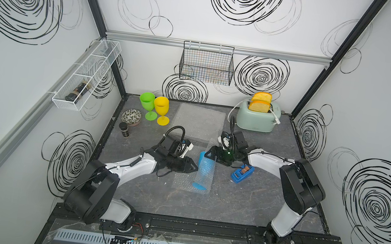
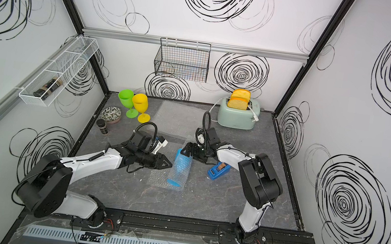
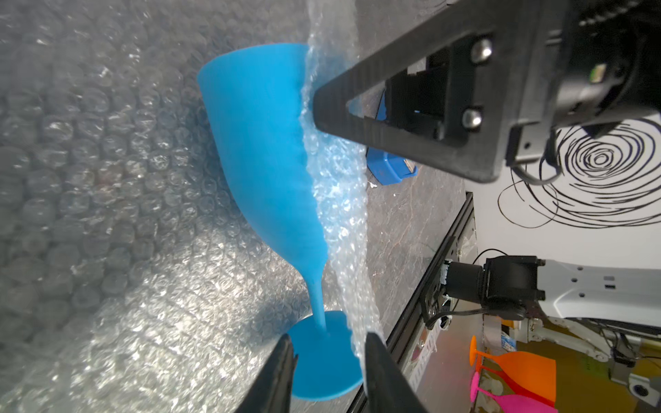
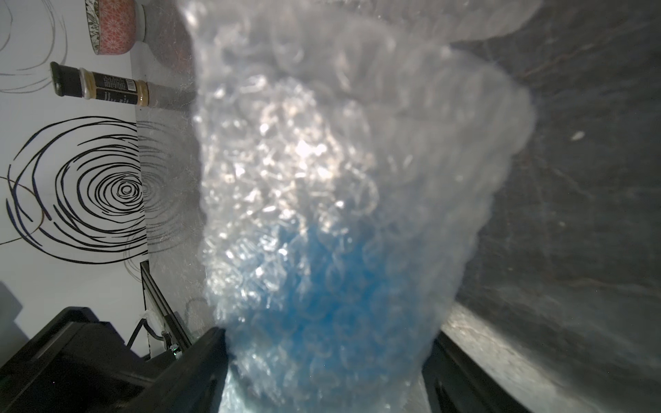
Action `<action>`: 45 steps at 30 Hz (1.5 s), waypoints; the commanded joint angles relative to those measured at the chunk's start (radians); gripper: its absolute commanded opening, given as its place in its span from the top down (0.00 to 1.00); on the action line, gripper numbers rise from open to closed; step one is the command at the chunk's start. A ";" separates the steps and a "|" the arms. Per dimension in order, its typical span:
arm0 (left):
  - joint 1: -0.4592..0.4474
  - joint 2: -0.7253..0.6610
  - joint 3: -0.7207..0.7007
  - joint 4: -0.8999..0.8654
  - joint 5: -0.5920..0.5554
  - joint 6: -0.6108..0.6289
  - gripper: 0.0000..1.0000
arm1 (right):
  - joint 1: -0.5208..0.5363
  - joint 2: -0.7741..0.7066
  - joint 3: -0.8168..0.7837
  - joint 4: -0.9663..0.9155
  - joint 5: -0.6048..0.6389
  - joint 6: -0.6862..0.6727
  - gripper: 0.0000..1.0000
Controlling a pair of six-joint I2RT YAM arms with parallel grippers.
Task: Wrap wine glasses in bubble wrap
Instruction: Wrap the wine glass in bubble wrap.
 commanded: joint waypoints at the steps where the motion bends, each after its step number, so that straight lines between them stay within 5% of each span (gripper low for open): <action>1: -0.013 0.015 0.036 0.054 0.028 -0.017 0.70 | 0.013 0.004 0.001 -0.070 0.042 -0.030 0.14; 18: -0.013 0.086 0.070 0.051 0.002 -0.010 0.60 | 0.024 0.003 0.016 -0.078 0.041 -0.030 0.14; 24: -0.004 0.141 0.113 0.055 0.036 -0.030 0.69 | 0.026 0.006 0.020 -0.081 0.041 -0.034 0.14; 31: -0.012 0.138 0.082 0.058 0.030 -0.039 0.95 | 0.025 -0.007 0.025 -0.080 0.029 -0.030 0.14; 45: -0.045 0.102 0.006 0.147 0.069 -0.137 0.95 | -0.009 -0.053 0.021 -0.055 -0.036 -0.010 0.07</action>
